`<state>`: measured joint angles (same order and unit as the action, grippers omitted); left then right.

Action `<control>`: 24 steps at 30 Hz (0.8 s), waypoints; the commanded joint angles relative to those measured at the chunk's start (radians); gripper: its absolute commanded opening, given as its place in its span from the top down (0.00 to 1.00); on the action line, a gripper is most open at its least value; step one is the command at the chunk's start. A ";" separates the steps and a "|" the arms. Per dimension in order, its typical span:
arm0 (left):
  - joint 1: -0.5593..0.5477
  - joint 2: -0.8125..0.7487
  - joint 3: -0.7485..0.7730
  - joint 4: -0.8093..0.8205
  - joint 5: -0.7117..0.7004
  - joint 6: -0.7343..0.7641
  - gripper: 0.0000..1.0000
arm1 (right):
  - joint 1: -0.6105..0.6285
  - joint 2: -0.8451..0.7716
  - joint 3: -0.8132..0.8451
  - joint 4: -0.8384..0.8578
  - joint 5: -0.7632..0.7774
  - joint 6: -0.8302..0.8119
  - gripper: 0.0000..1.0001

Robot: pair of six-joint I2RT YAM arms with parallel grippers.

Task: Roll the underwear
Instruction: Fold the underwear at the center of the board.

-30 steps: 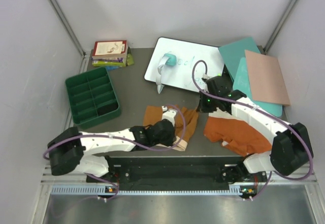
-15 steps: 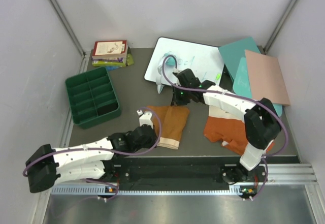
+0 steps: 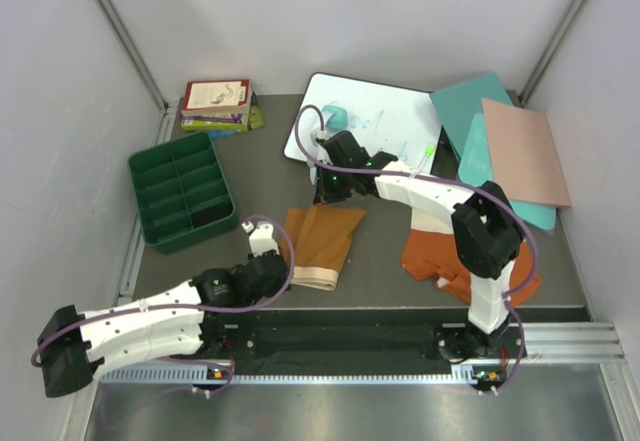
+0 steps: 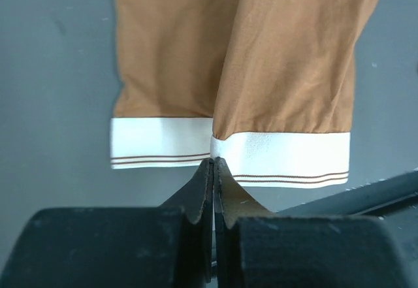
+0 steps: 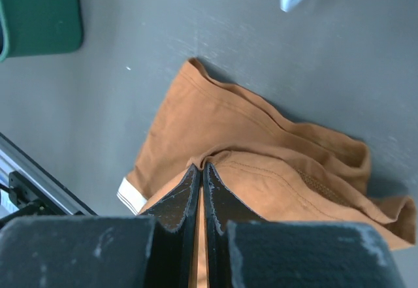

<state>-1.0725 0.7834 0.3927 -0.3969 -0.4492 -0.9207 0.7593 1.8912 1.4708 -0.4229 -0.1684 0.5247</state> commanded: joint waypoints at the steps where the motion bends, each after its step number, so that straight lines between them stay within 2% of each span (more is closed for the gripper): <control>1: 0.008 -0.018 -0.006 -0.091 -0.066 -0.041 1.00 | 0.021 0.032 0.083 0.033 -0.008 0.004 1.00; 12: 0.014 -0.019 -0.014 -0.152 -0.123 -0.110 1.00 | 0.034 0.100 0.132 0.050 -0.020 0.008 1.00; 24: 0.016 0.066 0.014 -0.188 -0.192 -0.159 1.00 | 0.037 0.140 0.161 0.068 -0.034 0.006 1.00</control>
<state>-1.0607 0.8303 0.3889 -0.5510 -0.5949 -1.0538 0.7834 2.0212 1.5738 -0.4042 -0.2077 0.5278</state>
